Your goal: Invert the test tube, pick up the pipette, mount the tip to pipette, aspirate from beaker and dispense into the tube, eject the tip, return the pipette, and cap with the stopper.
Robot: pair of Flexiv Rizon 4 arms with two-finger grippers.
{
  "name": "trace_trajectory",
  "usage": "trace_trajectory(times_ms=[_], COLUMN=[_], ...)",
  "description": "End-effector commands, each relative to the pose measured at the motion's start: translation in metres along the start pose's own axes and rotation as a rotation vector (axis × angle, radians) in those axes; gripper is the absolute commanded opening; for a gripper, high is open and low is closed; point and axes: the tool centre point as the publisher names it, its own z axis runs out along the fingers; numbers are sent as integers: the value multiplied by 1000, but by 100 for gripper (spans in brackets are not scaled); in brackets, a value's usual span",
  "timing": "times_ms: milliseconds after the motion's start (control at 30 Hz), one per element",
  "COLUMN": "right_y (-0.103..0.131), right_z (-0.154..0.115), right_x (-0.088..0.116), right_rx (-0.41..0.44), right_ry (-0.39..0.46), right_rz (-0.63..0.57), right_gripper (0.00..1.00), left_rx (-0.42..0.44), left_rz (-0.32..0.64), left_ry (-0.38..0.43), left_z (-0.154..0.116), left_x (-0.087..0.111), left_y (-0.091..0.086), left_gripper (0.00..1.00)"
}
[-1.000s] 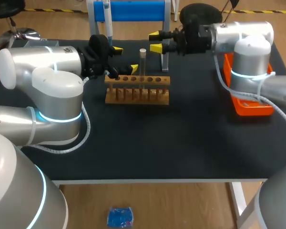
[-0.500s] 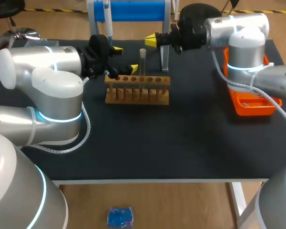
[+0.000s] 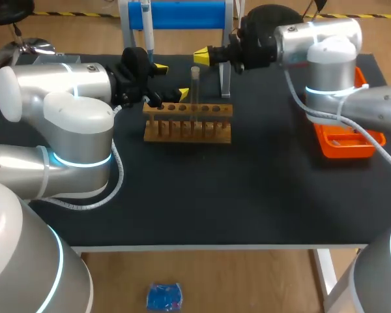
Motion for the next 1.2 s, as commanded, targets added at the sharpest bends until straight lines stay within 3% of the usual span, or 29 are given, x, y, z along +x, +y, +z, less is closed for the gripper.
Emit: trace_trajectory(times_ms=[33,1200], right_y=[-3,-21], right_z=[2,10], right_x=[-2,9], right_rx=[0,20], right_ry=[11,37], right_rz=[2,35], right_gripper=[0,0], left_rx=[-2,-2], left_rz=[0,0], left_ry=[4,4], left_z=[0,0], left_x=[-1,-1], left_y=[0,0], left_gripper=[100,100])
